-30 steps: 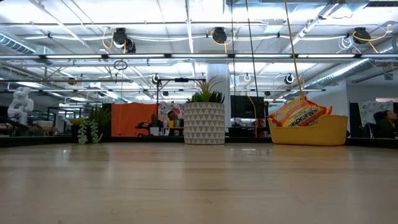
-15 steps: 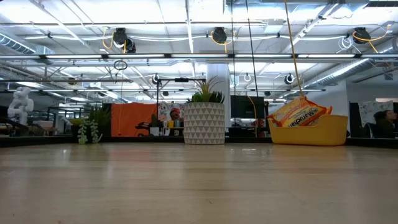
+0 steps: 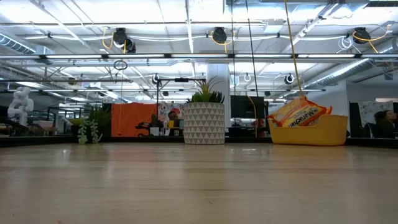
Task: Sort Maruchan noodles
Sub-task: Put the red noodle pack into the blue bin
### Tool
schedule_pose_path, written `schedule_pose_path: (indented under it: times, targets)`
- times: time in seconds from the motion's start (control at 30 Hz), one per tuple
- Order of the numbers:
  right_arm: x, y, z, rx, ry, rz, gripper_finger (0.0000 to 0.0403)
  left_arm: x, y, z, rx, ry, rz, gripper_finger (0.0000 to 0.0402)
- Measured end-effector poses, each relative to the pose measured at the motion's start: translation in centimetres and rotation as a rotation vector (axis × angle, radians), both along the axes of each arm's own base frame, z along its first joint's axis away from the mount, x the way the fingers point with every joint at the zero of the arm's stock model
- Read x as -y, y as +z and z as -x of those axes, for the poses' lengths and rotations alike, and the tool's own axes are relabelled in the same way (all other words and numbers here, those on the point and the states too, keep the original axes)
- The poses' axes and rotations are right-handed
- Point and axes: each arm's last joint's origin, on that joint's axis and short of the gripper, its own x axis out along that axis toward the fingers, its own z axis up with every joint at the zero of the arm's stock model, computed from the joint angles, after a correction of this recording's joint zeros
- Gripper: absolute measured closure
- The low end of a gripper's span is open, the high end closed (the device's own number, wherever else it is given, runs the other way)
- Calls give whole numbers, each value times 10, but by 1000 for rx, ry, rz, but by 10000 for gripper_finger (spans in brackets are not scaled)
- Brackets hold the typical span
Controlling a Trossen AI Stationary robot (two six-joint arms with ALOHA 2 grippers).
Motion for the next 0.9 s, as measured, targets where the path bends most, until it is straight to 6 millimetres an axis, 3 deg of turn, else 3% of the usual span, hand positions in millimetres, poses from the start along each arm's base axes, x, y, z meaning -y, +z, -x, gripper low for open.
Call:
schedule_pose_path:
  times: [0.23,0.37,0.6,0.9]
  targets:
    - [0,0,0,0,2,3,287,-10,0,-21,108,-76,-81,165]
    - [0,0,0,0,2,3,287,-12,4,-36,261,-79,-122,165]
    - [0,-2,1,-22,2,6,287,34,-4,-43,489,-280,-19,167]
    - [0,-2,1,-23,-11,-27,287,65,-50,-51,410,-276,-52,227]
